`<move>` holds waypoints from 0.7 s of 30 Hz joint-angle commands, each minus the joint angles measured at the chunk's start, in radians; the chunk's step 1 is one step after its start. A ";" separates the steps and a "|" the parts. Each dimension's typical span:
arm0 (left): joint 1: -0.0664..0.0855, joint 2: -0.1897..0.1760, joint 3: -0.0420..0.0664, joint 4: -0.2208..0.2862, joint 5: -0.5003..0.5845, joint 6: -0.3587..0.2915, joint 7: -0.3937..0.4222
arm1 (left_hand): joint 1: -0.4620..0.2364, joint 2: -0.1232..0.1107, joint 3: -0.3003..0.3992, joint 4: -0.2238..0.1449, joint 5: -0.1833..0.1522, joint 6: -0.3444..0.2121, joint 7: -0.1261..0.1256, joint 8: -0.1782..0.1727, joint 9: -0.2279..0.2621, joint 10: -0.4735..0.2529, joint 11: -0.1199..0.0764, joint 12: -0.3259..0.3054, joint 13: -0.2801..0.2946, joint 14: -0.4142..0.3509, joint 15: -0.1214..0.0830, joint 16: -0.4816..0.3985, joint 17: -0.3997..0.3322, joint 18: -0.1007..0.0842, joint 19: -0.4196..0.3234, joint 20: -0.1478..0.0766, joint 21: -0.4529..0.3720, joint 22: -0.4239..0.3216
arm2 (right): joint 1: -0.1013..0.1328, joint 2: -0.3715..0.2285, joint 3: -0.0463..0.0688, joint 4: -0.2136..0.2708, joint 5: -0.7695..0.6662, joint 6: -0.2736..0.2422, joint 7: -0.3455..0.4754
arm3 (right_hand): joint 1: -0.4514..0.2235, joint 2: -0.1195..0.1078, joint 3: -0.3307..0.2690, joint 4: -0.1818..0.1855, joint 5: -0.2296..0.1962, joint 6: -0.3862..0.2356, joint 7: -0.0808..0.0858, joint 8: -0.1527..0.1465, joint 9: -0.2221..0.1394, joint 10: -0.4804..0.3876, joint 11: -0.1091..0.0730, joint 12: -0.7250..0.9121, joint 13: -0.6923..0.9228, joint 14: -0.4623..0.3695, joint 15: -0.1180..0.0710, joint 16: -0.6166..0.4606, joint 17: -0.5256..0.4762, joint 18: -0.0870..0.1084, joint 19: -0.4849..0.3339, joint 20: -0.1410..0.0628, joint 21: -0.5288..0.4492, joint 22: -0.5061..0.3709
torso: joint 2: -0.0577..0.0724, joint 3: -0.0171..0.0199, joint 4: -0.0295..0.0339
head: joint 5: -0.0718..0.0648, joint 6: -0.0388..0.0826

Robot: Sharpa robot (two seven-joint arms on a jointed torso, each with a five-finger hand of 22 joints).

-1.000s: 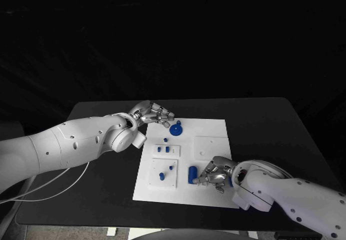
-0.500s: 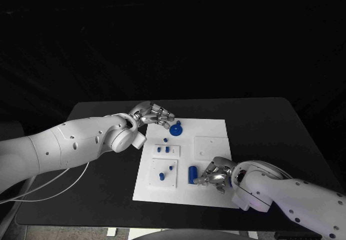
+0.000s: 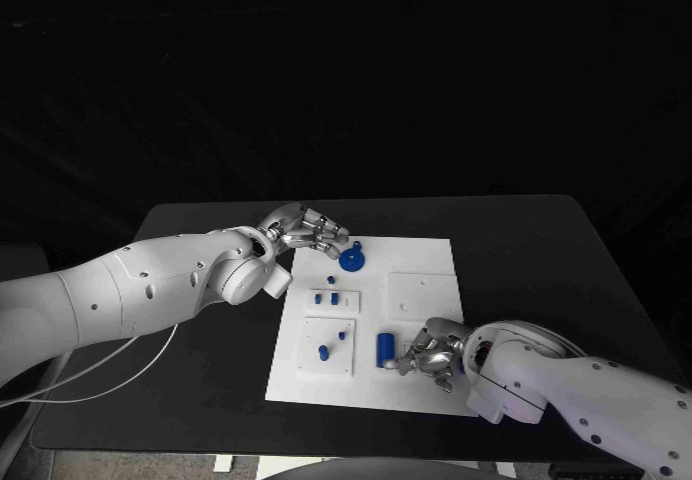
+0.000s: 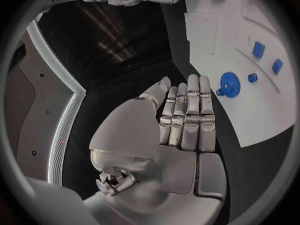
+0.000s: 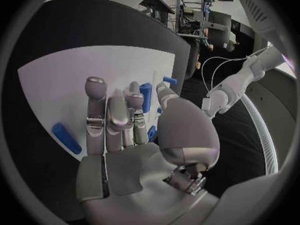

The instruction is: Assemble the parts on the task board

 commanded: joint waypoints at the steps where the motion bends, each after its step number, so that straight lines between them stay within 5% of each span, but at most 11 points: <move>1: 0.000 0.001 0.000 0.002 0.004 0.018 0.002 | 0.002 -0.005 0.001 0.002 0.006 -0.008 0.002 -0.002 0.001 -0.009 0.000 0.004 0.000 0.007 0.003 -0.002 0.001 -0.020 0.005 0.002 0.004 -0.001 | -0.001 -0.004 0.000 0.002 0.008 0.004 0.010 | 0.008 0.001 -0.003 0.007 -0.001 -0.001 0.004 -0.002 0.001 0.001 0.008 -0.002 -0.001 0.009 0.000 -0.001 0.000 -0.002 0.048 0.000 0.000 0.042 | 0.000 0.0001 -0.0002 | 0.000 0.002; 7: 0.000 0.000 0.000 0.002 0.004 0.018 0.001 | 0.002 -0.005 0.001 0.002 0.006 -0.008 0.002 -0.002 0.001 -0.009 0.000 0.004 0.000 0.007 0.003 -0.002 0.001 -0.020 0.005 0.002 0.004 -0.001 | -0.001 -0.026 0.002 0.025 0.024 -0.022 0.036 | 0.014 0.003 -0.008 0.003 0.012 -0.004 0.004 -0.002 0.002 0.000 0.008 -0.003 -0.002 0.007 -0.001 -0.006 -0.004 -0.001 0.048 -0.001 -0.005 0.040 | 0.000 0.0020 -0.0026 | -0.001 0.007; 11: 0.000 0.001 0.000 0.001 0.004 0.017 0.002 | 0.002 -0.005 0.001 0.002 0.006 -0.008 0.002 -0.002 0.001 -0.009 0.000 0.004 0.000 0.007 0.003 -0.002 0.001 -0.020 0.005 0.002 0.004 -0.001 | -0.001 -0.050 0.018 0.046 0.038 -0.039 0.063 | 0.018 0.007 -0.014 -0.002 0.019 -0.014 0.007 -0.001 0.002 -0.003 0.009 -0.003 -0.001 0.007 -0.001 -0.012 -0.007 0.001 0.048 -0.001 -0.011 0.037 | -0.001 0.0018 -0.0032 | -0.007 0.012; 18: 0.000 0.006 -0.001 -0.004 0.016 0.016 0.007 | 0.000 -0.009 -0.002 0.001 0.005 -0.010 0.003 -0.002 0.001 -0.008 0.000 0.005 0.000 0.007 0.003 -0.002 0.002 -0.020 0.004 0.002 0.005 -0.002 | 0.008 -0.112 0.090 0.072 0.050 -0.050 0.101 | 0.038 0.028 0.002 -0.052 0.039 -0.051 0.019 -0.002 -0.002 -0.006 0.015 0.001 0.001 0.007 0.002 -0.015 -0.010 0.005 0.048 0.002 -0.017 0.032 | -0.001 0.0022 -0.0032 | -0.029 0.024; 21: 0.000 0.008 -0.001 -0.006 0.025 0.017 0.010 | 0.000 -0.009 -0.006 0.001 0.005 -0.010 0.002 -0.002 0.001 0.003 -0.004 0.006 0.001 0.008 0.002 -0.002 0.003 -0.021 0.005 0.002 0.004 -0.004 | 0.023 -0.135 0.103 0.060 0.055 -0.027 0.106 | 0.063 0.034 0.035 -0.086 0.081 -0.066 0.022 -0.002 -0.007 -0.011 0.017 -0.005 -0.002 0.004 0.002 -0.024 -0.015 0.006 0.046 0.003 -0.033 0.027 | -0.002 0.0024 -0.0032 | -0.037 0.027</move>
